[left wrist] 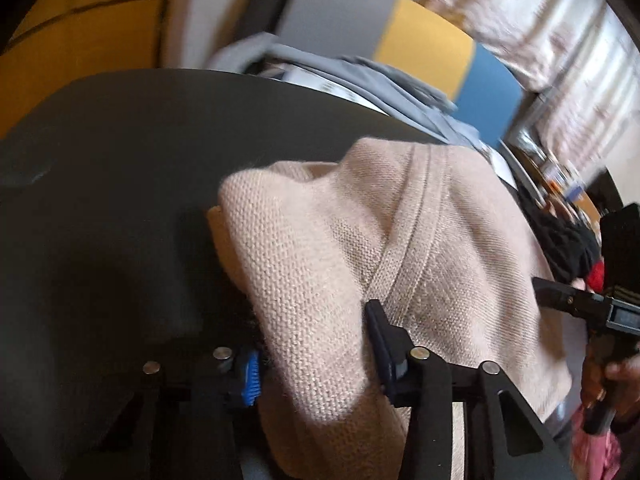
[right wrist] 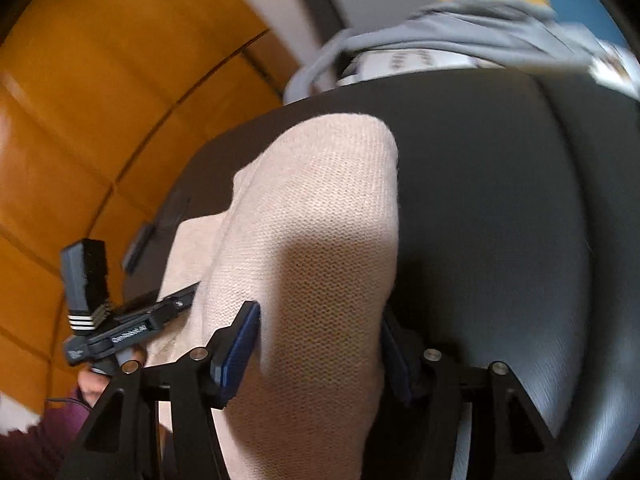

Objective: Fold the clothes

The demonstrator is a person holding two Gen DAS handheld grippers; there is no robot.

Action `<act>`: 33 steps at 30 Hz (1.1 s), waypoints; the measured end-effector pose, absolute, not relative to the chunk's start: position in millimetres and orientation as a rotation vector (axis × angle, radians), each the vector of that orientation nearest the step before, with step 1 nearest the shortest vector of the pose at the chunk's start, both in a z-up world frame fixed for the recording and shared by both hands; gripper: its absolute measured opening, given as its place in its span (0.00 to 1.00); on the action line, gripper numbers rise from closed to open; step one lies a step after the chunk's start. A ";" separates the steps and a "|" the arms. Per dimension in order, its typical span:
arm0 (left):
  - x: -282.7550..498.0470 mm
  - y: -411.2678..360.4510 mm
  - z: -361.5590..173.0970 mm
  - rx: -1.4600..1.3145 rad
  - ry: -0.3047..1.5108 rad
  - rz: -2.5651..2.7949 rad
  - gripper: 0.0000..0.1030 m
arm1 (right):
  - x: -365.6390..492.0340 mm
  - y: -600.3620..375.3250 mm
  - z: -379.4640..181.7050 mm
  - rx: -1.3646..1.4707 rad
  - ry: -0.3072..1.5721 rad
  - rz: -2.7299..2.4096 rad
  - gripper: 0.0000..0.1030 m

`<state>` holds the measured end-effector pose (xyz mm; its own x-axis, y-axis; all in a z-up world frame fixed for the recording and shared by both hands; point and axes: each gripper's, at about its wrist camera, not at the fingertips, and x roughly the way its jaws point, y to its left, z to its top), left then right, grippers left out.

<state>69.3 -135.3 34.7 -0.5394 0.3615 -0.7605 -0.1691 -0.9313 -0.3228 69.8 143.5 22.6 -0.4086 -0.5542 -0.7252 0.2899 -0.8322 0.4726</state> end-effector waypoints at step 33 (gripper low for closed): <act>122.7 -448.5 10.4 -1.228 -0.908 3.255 0.49 | -94.1 -269.2 29.3 1.077 0.225 -1.951 0.58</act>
<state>122.7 -448.5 10.4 -0.6775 -0.2329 -0.6977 0.5605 -0.7777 -0.2847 -94.1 -269.2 29.3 -0.2454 -0.6050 -0.7575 0.7615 -0.6039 0.2356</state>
